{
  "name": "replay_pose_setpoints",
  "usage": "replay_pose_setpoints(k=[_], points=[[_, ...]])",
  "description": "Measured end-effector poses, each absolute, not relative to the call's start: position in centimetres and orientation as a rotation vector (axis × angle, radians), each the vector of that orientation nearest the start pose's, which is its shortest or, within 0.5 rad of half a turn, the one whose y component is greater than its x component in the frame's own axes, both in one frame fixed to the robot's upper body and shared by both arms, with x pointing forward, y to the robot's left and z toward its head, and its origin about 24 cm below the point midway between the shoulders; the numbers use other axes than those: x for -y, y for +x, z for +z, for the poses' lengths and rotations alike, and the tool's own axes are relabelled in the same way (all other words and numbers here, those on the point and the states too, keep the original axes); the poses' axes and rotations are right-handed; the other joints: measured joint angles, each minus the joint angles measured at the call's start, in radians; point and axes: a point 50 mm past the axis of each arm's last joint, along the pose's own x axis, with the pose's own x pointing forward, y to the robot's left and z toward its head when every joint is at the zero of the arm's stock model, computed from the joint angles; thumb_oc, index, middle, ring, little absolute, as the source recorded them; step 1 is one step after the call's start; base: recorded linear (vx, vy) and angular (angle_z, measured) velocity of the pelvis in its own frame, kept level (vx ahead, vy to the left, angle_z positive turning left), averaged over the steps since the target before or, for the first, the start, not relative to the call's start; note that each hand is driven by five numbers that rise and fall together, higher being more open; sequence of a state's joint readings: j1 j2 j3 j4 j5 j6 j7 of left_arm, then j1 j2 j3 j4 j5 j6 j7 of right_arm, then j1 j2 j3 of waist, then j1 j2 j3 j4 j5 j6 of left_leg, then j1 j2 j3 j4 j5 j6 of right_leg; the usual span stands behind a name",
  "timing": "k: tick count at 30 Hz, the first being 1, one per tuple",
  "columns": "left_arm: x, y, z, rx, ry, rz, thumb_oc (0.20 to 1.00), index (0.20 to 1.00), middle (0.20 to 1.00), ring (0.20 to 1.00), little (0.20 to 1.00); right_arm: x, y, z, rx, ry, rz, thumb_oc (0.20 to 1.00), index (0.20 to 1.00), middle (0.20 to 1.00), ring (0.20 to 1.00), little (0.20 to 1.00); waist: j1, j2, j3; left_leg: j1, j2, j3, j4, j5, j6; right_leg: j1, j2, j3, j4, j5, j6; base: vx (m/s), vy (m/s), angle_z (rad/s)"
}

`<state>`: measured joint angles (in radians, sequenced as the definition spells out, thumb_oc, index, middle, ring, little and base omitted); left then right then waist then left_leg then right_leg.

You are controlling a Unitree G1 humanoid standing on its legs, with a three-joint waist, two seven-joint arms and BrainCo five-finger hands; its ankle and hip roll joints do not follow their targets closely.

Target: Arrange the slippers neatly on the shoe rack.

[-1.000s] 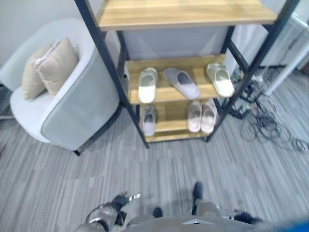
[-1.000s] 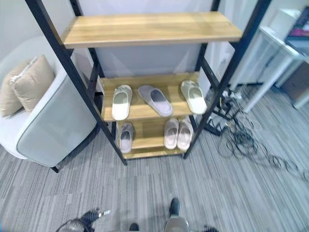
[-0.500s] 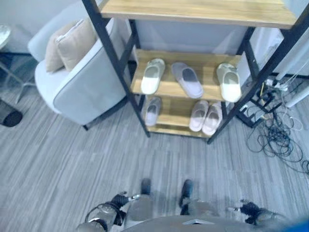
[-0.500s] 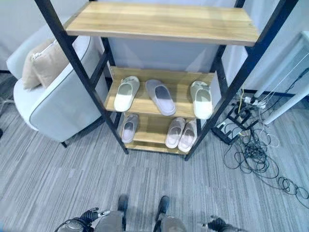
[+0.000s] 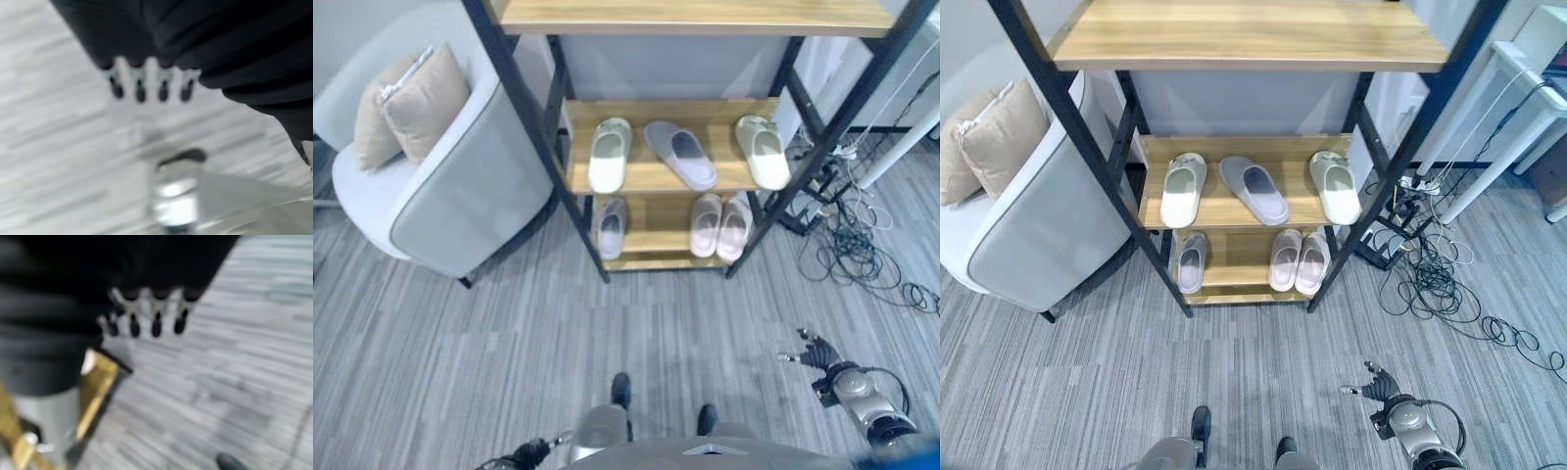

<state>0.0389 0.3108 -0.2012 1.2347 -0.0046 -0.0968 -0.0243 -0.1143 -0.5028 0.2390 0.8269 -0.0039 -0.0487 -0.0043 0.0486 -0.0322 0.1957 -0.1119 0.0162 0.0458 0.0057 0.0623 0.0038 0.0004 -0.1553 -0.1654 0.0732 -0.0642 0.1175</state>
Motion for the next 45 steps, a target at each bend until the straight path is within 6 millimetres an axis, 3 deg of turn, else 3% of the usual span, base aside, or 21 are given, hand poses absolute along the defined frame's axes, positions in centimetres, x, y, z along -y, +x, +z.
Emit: replay_pose_setpoints(k=[3, 10, 14, 16, 17, 18, 19, 21, 23, 26, 27, 29, 30, 32, 33, 35, 36, 38, 40, 43, 45], points=[[-24.9, 11.2, -14.8, -1.080, 0.363, -0.034, 1.000, 1.000, 1.000, 1.000, 1.000, 27.3, 23.9, -5.5, -0.581, -0.608, 0.026, 1.000, 1.000, 1.000, 1.000, 1.000, 0.014, 0.010, 0.034, -0.036, -0.016, 0.002, -0.035, 0.030, 0.001, -0.031, -0.011, 0.008, -0.042, 0.024, 0.004, -0.01, 0.002, 0.01], [-24.3, 9.2, -15.8, -1.173, 0.326, -0.009, 1.000, 1.000, 1.000, 1.000, 1.000, 27.1, 21.6, -8.3, -0.726, -0.596, 0.022, 1.000, 1.000, 1.000, 1.000, 1.000, 0.016, 0.035, 0.065, 0.003, 0.031, 0.022, -0.087, 0.060, -0.007, -0.092, 0.015, 0.002, 0.047, 0.015, 0.029, 0.05, -0.144, -0.17], [-25.1, 7.4, -16.0, -1.241, 0.349, 0.016, 1.000, 1.000, 1.000, 1.000, 1.000, 26.1, 17.5, -11.6, -0.889, -0.555, 0.058, 1.000, 1.000, 1.000, 1.000, 1.000, 0.024, 0.010, 0.062, 0.005, 0.084, 0.041, -0.035, 0.029, -0.059, -0.085, 0.064, -0.038, 0.075, -0.025, -0.067, 0.11, -0.330, -0.19], [-25.5, 7.4, -15.9, -1.244, 0.356, 0.034, 1.000, 1.000, 1.000, 1.000, 1.000, 26.3, 16.6, -12.0, -0.919, -0.560, 0.060, 1.000, 1.000, 1.000, 1.000, 1.000, 0.020, -0.002, 0.077, -0.056, 0.120, 0.025, 0.112, -0.002, -0.100, -0.090, 0.085, -0.042, 0.087, -0.045, -0.106, 0.21, -0.146, -0.04], [-25.9, 8.1, -15.7, -1.232, 0.364, 0.049, 1.000, 1.000, 1.000, 1.000, 1.000, 27.0, 15.9, -12.1, -0.948, -0.576, 0.042, 1.000, 1.000, 1.000, 1.000, 1.000, 0.027, -0.020, 0.091, -0.181, 0.137, 0.000, 0.359, 0.019, -0.121, -0.074, 0.102, -0.043, 0.086, -0.056, -0.151, 0.33, -0.091, -0.05], [-25.8, 8.3, -15.7, -1.226, 0.370, 0.040, 1.000, 1.000, 1.000, 1.000, 1.000, 27.2, 16.0, -12.0, -0.945, -0.582, 0.037, 1.000, 1.000, 1.000, 1.000, 1.000, 0.027, -0.018, 0.094, -0.207, 0.133, -0.011, 0.389, 0.017, -0.123, -0.063, 0.102, -0.045, 0.081, -0.055, -0.164, 0.43, -0.039, 0.05], [-25.6, 8.4, -15.7, -1.222, 0.367, 0.033, 1.000, 1.000, 1.000, 1.000, 1.000, 27.5, 15.9, -12.0, -0.950, -0.590, 0.032, 1.000, 1.000, 1.000, 1.000, 1.000, 0.024, -0.019, 0.096, -0.218, 0.108, -0.033, 0.320, 0.002, -0.135, -0.058, 0.105, -0.043, 0.067, -0.057, -0.166, 0.25, 0.037, 0.12], [-24.0, 8.9, -16.1, -1.212, 0.347, -0.006, 1.000, 1.000, 1.000, 1.000, 1.000, 28.1, 15.6, -12.0, -0.976, -0.598, 0.018, 1.000, 1.000, 1.000, 1.000, 1.000, 0.054, 0.023, 0.090, -0.172, 0.073, -0.042, -0.065, 0.039, -0.143, -0.003, 0.138, -0.040, -0.026, -0.046, -0.175, 0.59, 0.129, 0.02], [-23.4, 9.2, -16.2, -1.208, 0.341, -0.015, 1.000, 1.000, 1.000, 1.000, 1.000, 27.9, 15.7, -12.3, -0.997, -0.598, 0.025, 1.000, 1.000, 1.000, 1.000, 1.000, 0.082, 0.036, 0.087, -0.195, 0.077, -0.032, -0.108, 0.042, -0.152, 0.032, 0.157, -0.040, -0.061, -0.045, -0.177, 0.49, 0.154, -0.19], [-23.4, 8.1, -16.4, -1.240, 0.333, -0.009, 1.000, 1.000, 1.000, 1.000, 1.000, 26.9, 15.9, -12.6, -0.989, -0.578, 0.045, 1.000, 1.000, 1.000, 1.000, 1.000, 0.116, 0.012, 0.069, -0.187, 0.078, -0.039, -0.072, 0.048, -0.138, 0.057, 0.160, 0.004, -0.076, -0.056, -0.177, 0.32, 0.152, -0.57], [-23.8, 7.6, -16.4, -1.264, 0.345, -0.002, 1.000, 1.000, 1.000, 1.000, 1.000, 26.2, 15.8, -12.9, -0.988, -0.565, 0.061, 1.000, 1.000, 1.000, 1.000, 1.000, 0.118, -0.008, 0.048, -0.180, 0.061, -0.057, -0.029, 0.048, -0.122, 0.055, 0.147, 0.032, -0.063, -0.083, -0.146, 0.18, 0.128, -0.57], [-24.6, 7.2, -16.3, -1.277, 0.374, 0.004, 1.000, 1.000, 1.000, 1.000, 1.000, 25.7, 15.5, -13.3, -1.010, -0.562, 0.084, 1.000, 1.000, 1.000, 1.000, 1.000, 0.117, -0.034, 0.040, -0.139, 0.059, -0.025, -0.060, 0.145, -0.025, 0.057, 0.134, 0.045, -0.035, -0.089, -0.084, 0.27, 0.221, -0.47], [-25.1, 7.5, -16.1, -1.275, 0.388, 0.011, 1.000, 1.000, 1.000, 1.000, 1.000, 25.1, 15.3, -13.5, -1.018, -0.552, 0.097, 1.000, 1.000, 1.000, 1.000, 1.000, 0.110, -0.057, 0.038, -0.128, 0.044, -0.014, -0.056, 0.136, -0.013, 0.053, 0.115, 0.042, -0.010, -0.094, -0.063, 0.14, 0.127, -0.29], [-25.1, 8.6, -15.9, -1.244, 0.391, 0.008, 1.000, 1.000, 1.000, 1.000, 1.000, 24.6, 14.7, -13.9, -1.043, -0.544, 0.119, 1.000, 1.000, 1.000, 1.000, 1.000, 0.099, -0.046, 0.033, -0.069, 0.037, -0.004, -0.060, 0.108, 0.020, -0.034, 0.079, 0.030, 0.254, -0.115, 0.011, 0.22, 0.190, -0.11], [-25.3, 10.1, -15.5, -1.186, 0.394, 0.011, 1.000, 1.000, 1.000, 1.000, 1.000, 24.0, 13.4, -14.6, -1.082, -0.525, 0.143, 1.000, 1.000, 1.000, 1.000, 1.000, 0.096, -0.051, -0.002, -0.037, 0.009, 0.001, -0.028, 0.034, 0.043, -0.110, 0.028, 0.046, 0.418, -0.054, 0.066, 0.38, 0.262, 0.10], [-25.1, 11.1, -15.2, -1.157, 0.400, -0.001, 1.000, 1.000, 1.000, 1.000, 1.000, 23.7, 13.1, -14.8, -1.092, -0.512, 0.146, 1.000, 1.000, 1.000, 1.000, 1.000, 0.073, -0.034, 0.005, -0.004, -0.018, -0.026, -0.015, -0.018, 0.088, -0.198, -0.032, 0.025, 0.640, -0.001, 0.072, 0.21, 0.075, 0.23], [-24.7, 11.8, -15.1, -1.137, 0.407, -0.015, 1.000, 1.000, 1.000, 1.000, 1.000, 23.5, 13.1, -14.8, -1.087, -0.508, 0.149, 1.000, 1.000, 1.000, 1.000, 1.000, 0.056, -0.025, 0.009, 0.034, -0.029, -0.043, -0.029, -0.014, 0.096, -0.227, -0.061, -0.002, 0.706, -0.027, 0.031, 0.19, -0.002, 0.47], [-24.4, 12.5, -15.0, -1.115, 0.395, -0.012, 1.000, 1.000, 1.000, 1.000, 1.000, 23.9, 13.1, -14.6, -1.073, -0.503, 0.133, 1.000, 1.000, 1.000, 1.000, 1.000, 0.028, 0.011, 0.013, 0.062, -0.035, -0.087, -0.027, -0.030, 0.107, -0.254, -0.055, -0.007, 0.600, -0.054, 0.033, 0.24, -0.039, 0.63], [-23.9, 12.6, -15.1, -1.116, 0.376, -0.007, 1.000, 1.000, 1.000, 1.000, 1.000, 24.8, 13.7, -14.2, -1.058, -0.523, 0.116, 1.000, 1.000, 1.000, 1.000, 1.000, 0.013, 0.045, 0.029, 0.088, -0.034, -0.113, -0.039, -0.033, 0.110, -0.243, -0.030, -0.007, 0.350, -0.049, 0.032, 0.16, -0.131, 0.56], [-23.4, 12.4, -15.3, -1.121, 0.367, -0.010, 1.000, 1.000, 1.000, 1.000, 1.000, 25.0, 13.7, -14.1, -1.059, -0.527, 0.113, 1.000, 1.000, 1.000, 1.000, 1.000, 0.011, 0.049, 0.035, 0.107, -0.036, -0.157, -0.037, -0.051, 0.086, -0.232, 0.024, 0.033, 0.089, 0.023, 0.048, 0.07, -0.143, 0.61], [-24.9, 11.5, -15.2, -1.139, 0.396, 0.017, 1.000, 1.000, 1.000, 1.000, 1.000, 23.8, 12.2, -14.9, -1.100, -0.487, 0.127, 1.000, 1.000, 1.000, 1.000, 1.000, 0.027, -0.046, 0.027, 0.117, -0.097, -0.173, 0.021, -0.091, 0.022, -0.203, 0.002, 0.046, 0.007, 0.219, -0.017, 0.03, -0.183, 0.99]])
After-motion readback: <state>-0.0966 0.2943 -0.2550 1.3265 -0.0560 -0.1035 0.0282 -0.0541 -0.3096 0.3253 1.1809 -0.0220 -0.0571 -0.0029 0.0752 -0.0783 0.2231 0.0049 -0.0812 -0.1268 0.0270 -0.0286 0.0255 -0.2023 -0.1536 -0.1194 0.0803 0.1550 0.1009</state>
